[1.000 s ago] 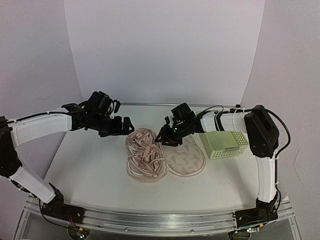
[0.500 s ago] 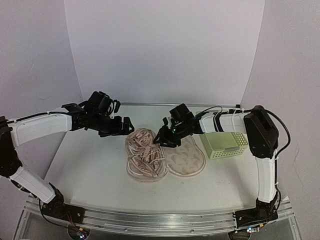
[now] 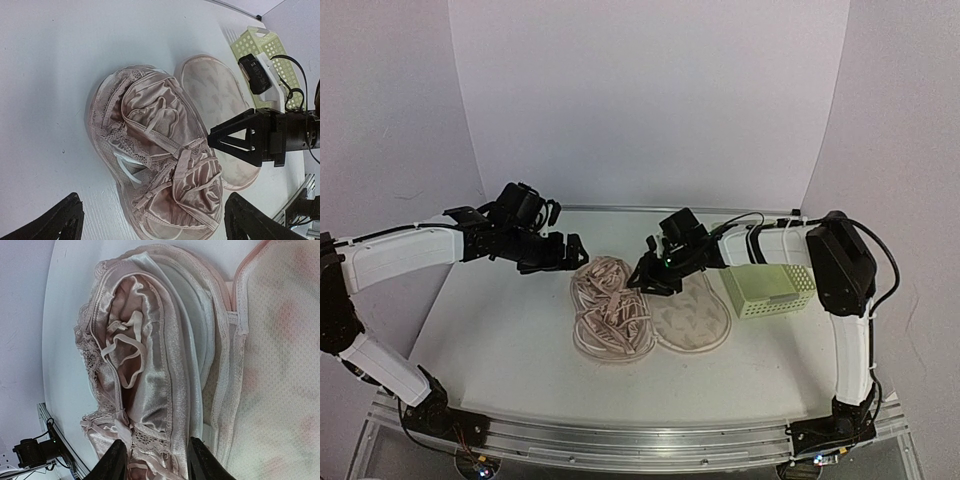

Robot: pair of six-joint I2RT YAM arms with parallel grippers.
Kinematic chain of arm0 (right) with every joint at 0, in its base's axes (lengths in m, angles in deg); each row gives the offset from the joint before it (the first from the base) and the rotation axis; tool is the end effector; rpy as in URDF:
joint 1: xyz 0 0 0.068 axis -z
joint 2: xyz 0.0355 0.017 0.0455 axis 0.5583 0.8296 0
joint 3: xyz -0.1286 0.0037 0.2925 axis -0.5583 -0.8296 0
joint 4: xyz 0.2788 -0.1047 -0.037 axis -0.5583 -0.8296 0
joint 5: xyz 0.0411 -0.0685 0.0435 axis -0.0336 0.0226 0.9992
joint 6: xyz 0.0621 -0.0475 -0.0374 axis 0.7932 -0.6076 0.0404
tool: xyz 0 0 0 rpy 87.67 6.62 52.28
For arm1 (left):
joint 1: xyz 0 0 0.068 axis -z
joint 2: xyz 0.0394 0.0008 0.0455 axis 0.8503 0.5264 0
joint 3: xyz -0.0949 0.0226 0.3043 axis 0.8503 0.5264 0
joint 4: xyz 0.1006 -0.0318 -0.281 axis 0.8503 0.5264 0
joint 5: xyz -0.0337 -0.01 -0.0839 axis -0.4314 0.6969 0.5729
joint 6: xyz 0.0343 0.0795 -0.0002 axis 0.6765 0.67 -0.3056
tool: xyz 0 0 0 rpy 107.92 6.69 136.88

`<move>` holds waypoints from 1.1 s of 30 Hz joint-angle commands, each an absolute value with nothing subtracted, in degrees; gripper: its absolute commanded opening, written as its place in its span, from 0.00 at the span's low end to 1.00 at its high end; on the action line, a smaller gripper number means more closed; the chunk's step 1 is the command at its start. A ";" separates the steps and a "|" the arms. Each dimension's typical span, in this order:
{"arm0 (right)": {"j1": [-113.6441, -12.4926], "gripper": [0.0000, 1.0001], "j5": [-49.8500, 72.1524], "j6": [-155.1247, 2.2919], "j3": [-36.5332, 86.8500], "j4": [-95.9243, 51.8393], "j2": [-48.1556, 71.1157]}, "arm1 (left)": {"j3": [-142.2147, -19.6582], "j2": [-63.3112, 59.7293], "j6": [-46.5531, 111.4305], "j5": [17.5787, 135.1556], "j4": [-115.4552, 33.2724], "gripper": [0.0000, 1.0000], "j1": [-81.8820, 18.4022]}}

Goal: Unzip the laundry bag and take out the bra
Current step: Adjust the bra in the laundry bag.

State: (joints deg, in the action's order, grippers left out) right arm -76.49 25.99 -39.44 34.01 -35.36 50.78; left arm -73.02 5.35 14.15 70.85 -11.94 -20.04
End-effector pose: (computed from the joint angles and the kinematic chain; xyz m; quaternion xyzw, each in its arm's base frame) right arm 0.3765 0.3855 0.1530 -0.0570 0.9218 0.3641 0.1205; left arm 0.2930 -0.2352 0.2831 0.0762 0.9217 -0.2309 0.3024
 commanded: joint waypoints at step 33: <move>-78.57 0.34 29.75 -36.78 38.83 -31.09 55.12 | -72.50 2.31 14.49 69.98 -13.37 0.98 -20.36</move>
State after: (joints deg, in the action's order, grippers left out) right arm -78.02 27.65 -38.30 35.94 -34.66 53.60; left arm -72.78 5.04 14.13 70.87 -11.98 -20.04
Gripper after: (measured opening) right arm 0.342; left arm 0.980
